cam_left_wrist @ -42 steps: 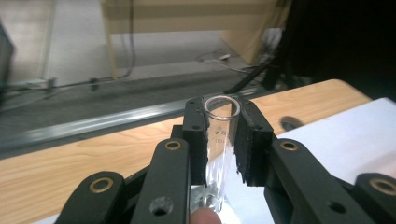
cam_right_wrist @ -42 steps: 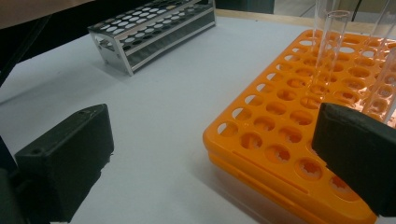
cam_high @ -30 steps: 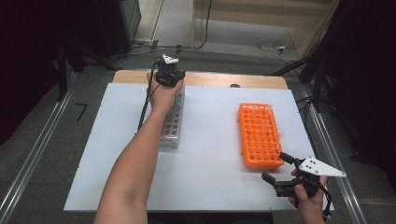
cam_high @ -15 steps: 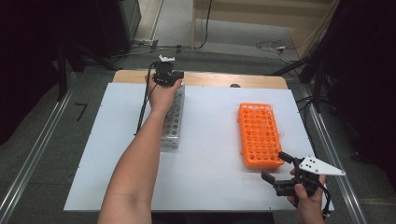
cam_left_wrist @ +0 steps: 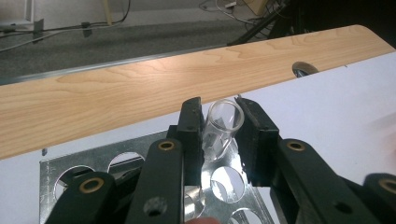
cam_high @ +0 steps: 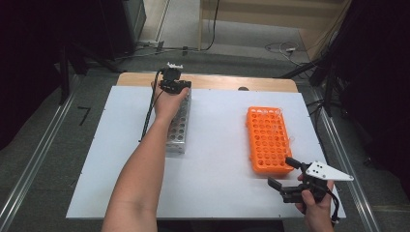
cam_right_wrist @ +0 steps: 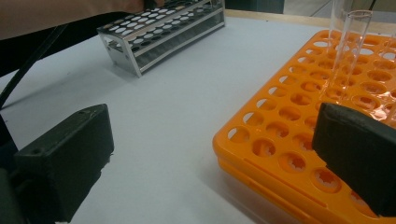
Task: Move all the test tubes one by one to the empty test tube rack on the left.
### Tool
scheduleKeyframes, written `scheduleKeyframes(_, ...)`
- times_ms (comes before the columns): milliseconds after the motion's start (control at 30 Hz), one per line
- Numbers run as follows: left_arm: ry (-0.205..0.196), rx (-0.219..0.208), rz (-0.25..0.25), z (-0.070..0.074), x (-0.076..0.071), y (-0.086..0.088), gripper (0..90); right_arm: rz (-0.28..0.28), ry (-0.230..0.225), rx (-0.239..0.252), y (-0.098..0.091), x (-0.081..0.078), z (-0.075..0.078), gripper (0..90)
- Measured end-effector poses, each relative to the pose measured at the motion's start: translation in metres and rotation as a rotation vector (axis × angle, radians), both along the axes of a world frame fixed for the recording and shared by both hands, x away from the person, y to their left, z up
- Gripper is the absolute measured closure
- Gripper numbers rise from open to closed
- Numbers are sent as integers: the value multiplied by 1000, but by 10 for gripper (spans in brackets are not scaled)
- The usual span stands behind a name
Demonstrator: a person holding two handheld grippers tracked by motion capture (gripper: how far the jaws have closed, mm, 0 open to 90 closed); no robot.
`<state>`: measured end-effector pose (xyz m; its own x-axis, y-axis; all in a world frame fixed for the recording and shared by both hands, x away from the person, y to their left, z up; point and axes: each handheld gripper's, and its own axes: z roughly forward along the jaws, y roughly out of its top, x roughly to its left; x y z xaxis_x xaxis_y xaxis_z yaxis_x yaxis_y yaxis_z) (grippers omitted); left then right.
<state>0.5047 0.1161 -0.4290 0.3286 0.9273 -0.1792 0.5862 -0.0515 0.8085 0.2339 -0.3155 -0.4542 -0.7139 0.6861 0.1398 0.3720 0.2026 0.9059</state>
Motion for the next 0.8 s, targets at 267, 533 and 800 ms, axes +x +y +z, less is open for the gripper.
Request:
scheduleKeyframes(267,-24,-67,-10,14,-11,6,241,4,0,5,2,2,0,0)
scheduleKeyframes(533,-72,-109,-58,19,-44,4,18,-16,-10,-10,5,3,0,0)
scheduleKeyframes(800,-98,-127,-118,15,-82,6,0,-15,-11,-33,8,1,0,0)
